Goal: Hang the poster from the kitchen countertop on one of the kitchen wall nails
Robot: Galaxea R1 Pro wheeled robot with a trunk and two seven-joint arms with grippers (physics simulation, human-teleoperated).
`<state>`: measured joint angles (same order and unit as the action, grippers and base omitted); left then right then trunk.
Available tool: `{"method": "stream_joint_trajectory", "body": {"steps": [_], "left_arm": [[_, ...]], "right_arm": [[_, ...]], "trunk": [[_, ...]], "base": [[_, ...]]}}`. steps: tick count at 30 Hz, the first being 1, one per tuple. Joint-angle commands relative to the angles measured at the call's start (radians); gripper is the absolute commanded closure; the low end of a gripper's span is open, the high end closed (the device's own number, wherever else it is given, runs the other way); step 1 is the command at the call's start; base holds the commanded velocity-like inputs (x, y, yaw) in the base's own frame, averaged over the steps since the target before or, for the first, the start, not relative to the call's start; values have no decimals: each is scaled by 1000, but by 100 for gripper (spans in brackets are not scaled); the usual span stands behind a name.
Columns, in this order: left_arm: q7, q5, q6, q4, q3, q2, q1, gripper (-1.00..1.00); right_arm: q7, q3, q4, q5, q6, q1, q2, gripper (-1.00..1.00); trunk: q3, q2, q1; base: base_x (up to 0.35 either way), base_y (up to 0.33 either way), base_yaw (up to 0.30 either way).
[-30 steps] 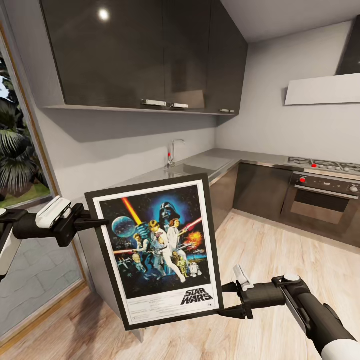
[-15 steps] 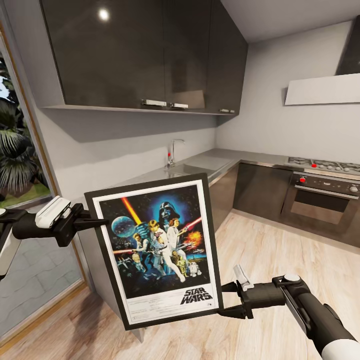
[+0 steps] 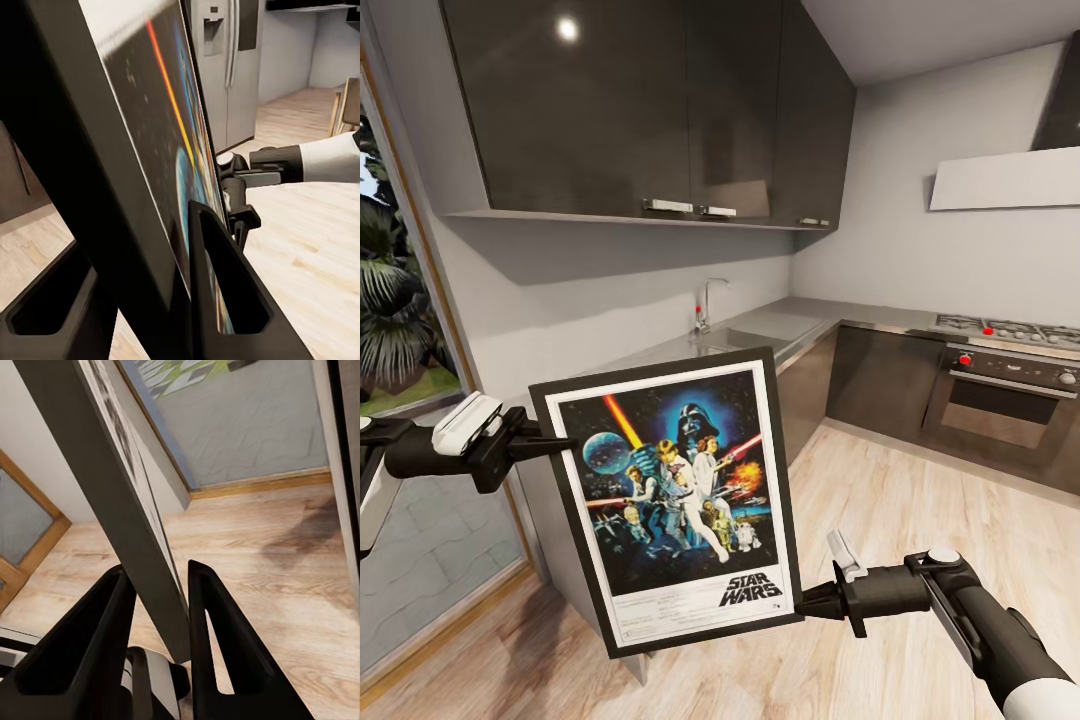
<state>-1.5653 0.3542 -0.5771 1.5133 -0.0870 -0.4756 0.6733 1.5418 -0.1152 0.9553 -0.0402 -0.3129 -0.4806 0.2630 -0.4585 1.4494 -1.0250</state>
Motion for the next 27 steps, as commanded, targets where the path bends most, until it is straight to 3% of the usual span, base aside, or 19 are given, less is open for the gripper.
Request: {"method": "stream_joint_trajectory", "body": {"steps": [1, 7, 8, 21, 23, 27], "left_arm": [[-6, 9, -3, 1, 1, 0, 0, 100], [-6, 9, -3, 1, 1, 0, 0, 100], [-6, 9, -3, 1, 1, 0, 0, -100], [-6, 8, -2, 0, -6, -3, 0, -100], [-6, 8, -1, -1, -6, -14, 0, -100], [-6, -7, 64, -43, -8, -72, -1, -100]], "right_arm": [[0, -1, 0, -3, -14, -1, 1, 100], [0, -1, 0, -3, -14, -1, 1, 100], [0, -1, 0, -3, -14, -1, 1, 100], [0, -1, 0, -3, -13, -1, 1, 100], [0, -1, 0, -3, -13, -1, 1, 100], [1, -1, 0, -4, -12, -1, 1, 100]], "trunk": [[-1, 1, 0], [-1, 1, 0], [-1, 1, 0], [-1, 1, 0], [-1, 1, 0], [-1, 1, 0]], "base": [[0, 0, 0], [0, 0, 0], [0, 0, 0], [0, 0, 0], [0, 0, 0], [0, 0, 0]]}}
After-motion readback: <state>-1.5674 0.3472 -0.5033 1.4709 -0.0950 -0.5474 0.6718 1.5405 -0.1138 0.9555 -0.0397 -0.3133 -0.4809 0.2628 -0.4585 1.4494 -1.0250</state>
